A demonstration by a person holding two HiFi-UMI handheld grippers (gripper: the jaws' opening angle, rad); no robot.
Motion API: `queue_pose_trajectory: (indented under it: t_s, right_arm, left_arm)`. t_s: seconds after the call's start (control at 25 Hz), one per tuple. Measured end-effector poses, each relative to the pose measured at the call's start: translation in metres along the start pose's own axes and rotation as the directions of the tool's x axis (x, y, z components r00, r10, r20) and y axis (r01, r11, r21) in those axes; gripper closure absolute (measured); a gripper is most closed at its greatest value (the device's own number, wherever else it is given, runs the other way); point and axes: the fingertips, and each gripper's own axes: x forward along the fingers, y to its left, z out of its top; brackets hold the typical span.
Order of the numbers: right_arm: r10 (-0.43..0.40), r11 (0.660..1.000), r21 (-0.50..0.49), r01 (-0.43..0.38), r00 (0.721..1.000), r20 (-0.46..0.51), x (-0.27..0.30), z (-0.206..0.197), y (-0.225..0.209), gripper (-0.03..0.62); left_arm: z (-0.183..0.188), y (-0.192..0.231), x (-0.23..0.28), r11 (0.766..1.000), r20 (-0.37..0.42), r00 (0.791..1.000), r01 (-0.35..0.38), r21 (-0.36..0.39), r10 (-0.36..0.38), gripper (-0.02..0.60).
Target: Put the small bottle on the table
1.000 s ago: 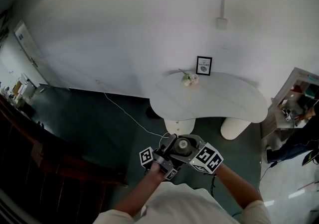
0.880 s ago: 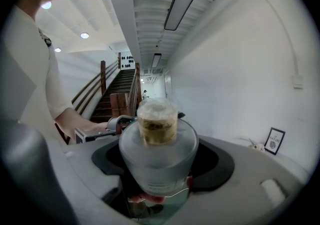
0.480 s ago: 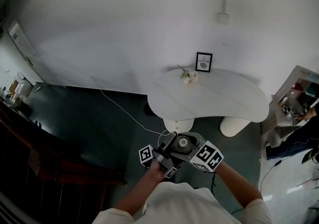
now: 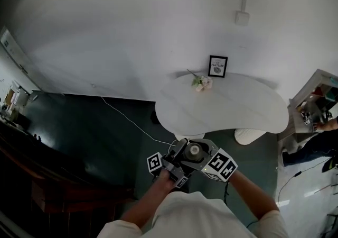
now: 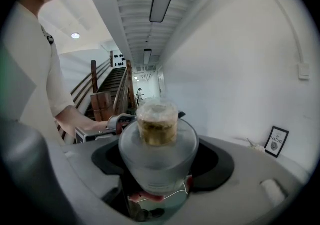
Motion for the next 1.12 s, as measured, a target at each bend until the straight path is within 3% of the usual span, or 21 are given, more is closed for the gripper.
queue_pose_trajectory:
  t_s: [0.64,1.12]
  right_arm:
    - [-0.114,0.993,0.037,0.116,0.993,-0.039,0.078,0.025,-0.105,0.244]
    - [-0.152,0.987,0.049,0.154,0.988,-0.034,0.105,0.038,-0.143,0.244]
  left_arm:
    - [0.131,0.038,-0.006,0.992,-0.012,1.0,0.025,-0.12,-0.027,0.254]
    - [0.175,0.052,-0.003,0.988,-0.037,0.999,0.024,-0.153,-0.03,0.255]
